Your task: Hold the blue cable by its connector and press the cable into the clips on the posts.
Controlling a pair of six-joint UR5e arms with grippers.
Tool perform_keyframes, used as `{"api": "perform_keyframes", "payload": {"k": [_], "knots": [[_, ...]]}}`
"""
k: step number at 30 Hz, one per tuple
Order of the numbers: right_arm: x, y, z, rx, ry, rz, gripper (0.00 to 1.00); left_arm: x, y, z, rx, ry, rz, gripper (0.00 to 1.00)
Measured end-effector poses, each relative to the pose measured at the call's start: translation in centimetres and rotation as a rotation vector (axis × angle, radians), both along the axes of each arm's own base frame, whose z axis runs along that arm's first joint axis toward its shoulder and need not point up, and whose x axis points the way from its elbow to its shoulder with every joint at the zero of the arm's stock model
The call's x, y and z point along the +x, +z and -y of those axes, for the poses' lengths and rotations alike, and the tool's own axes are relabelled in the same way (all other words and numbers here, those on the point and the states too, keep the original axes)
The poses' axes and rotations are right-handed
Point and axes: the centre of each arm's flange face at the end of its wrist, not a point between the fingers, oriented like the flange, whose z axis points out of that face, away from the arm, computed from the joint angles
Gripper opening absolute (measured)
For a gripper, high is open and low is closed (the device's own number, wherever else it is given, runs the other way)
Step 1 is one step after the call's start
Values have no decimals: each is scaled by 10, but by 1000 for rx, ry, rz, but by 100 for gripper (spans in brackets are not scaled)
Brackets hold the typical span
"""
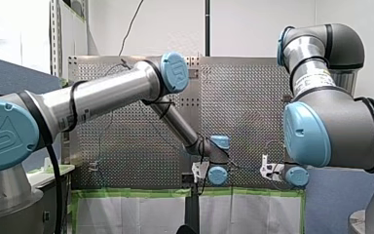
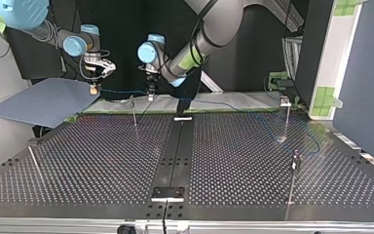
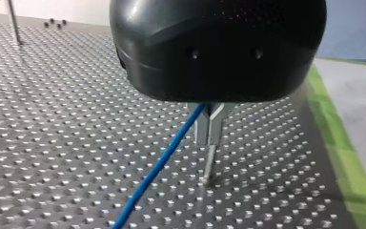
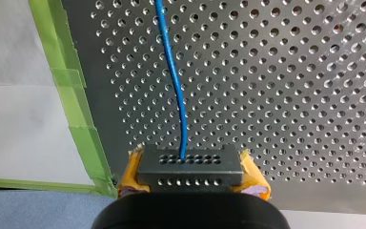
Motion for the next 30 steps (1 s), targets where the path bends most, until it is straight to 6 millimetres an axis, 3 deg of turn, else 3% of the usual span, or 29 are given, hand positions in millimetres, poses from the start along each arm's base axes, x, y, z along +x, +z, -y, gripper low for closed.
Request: {"api": "perform_keyframes", "payload": {"k": [6,23,30], "knots": [[-5,1,5,-3,-8,10,0,-2,-16,3,-6,-18,-11,0],[-10,8,23,-16,-5,18,0,8,-13,4,-43,-15,3,0],[-7,8,23,-21,1,10,0,17,-26,4,-41,-22,-2,0]]}}
